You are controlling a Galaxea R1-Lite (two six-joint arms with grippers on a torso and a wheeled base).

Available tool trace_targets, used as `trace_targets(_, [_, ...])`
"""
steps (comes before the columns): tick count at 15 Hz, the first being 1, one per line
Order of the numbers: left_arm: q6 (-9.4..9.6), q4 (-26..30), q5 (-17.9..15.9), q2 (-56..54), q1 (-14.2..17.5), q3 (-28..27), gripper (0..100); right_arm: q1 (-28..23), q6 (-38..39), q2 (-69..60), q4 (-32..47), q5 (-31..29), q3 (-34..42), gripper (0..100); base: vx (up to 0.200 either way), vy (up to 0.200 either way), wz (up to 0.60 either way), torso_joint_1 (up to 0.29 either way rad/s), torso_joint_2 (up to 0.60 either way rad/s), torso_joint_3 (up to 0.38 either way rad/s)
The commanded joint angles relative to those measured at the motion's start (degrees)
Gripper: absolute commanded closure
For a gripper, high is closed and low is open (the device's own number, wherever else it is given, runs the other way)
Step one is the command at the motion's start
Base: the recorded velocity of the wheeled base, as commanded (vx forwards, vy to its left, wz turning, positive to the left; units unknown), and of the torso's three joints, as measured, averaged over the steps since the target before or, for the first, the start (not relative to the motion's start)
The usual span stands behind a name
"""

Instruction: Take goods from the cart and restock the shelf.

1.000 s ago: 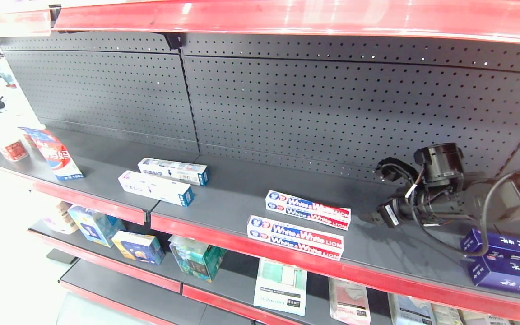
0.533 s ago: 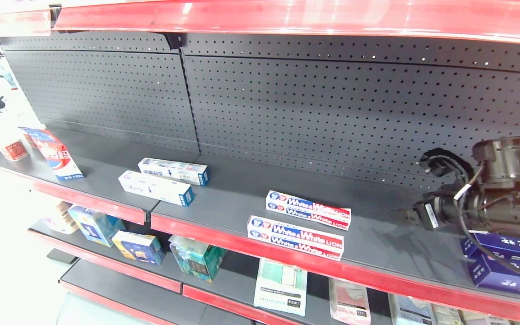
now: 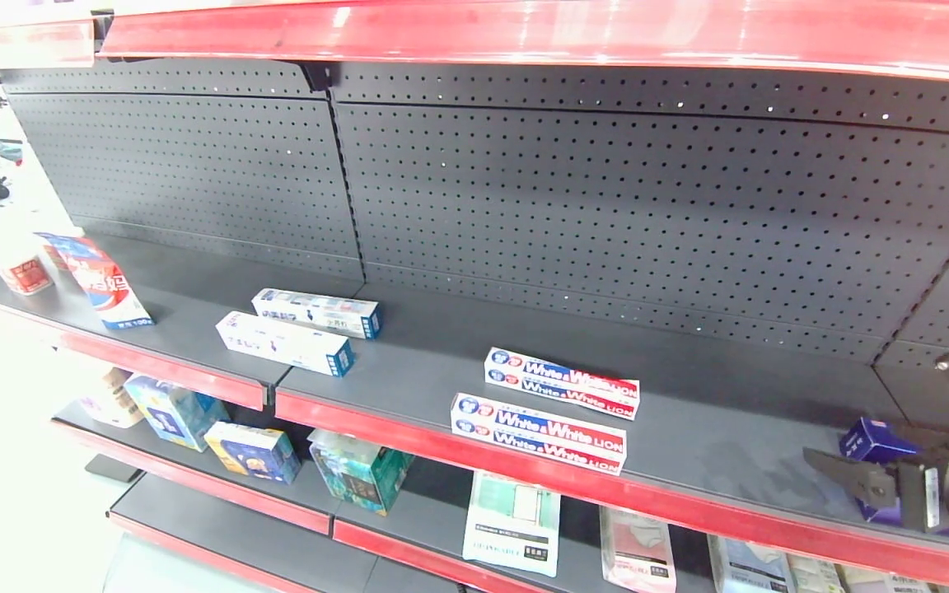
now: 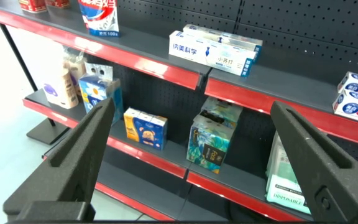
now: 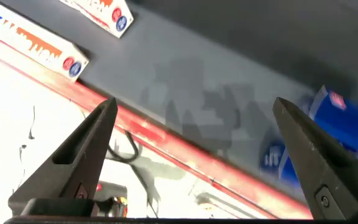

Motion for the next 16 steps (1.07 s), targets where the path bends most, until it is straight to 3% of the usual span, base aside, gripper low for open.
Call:
trace_targets(1, [-0.03,0.0,0.0,0.0,0.0,0.0,0,-2.4,0.1,-13.8,-0.3,-3.9,7.5,0,0.0,0.0,0.0,0.0,0.0,0.0])
trace_targets(6, [-0.03,0.0,0.0,0.1,0.0,0.0,0,-3.7,3.1,-38.1,1.9,2.6,18.6,0,0.0,0.0,0.0,0.0,0.0,0.0])
trace_targets(8, [-0.03,0.0,0.0,0.0,0.0,0.0,0,-6.2,3.0,-46.3,5.0,1.0,20.3,0,0.0,0.0,0.0,0.0,0.0,0.0])
trace_targets(11, [-0.03,0.0,0.0,0.1,0.0,0.0,0,-5.9,3.2,-58.4,15.6,0.8,19.0,0,0.0,0.0,0.0,0.0,0.0,0.0])
trace_targets(13, [-0.03,0.0,0.0,0.1,0.0,0.0,0,-6.5,4.4,-60.9,15.0,-1.7,19.8,0,0.0,0.0,0.0,0.0,0.0,0.0])
trace_targets(14, [-0.03,0.0,0.0,0.1,0.0,0.0,0,-6.5,6.5,-60.7,14.9,-6.9,20.4,0,0.0,0.0,0.0,0.0,0.0,0.0])
trace_targets(16, [-0.03,0.0,0.0,0.1,0.0,0.0,0,-6.4,7.3,-60.6,15.0,-7.7,20.3,0,0.0,0.0,0.0,0.0,0.0,0.0])
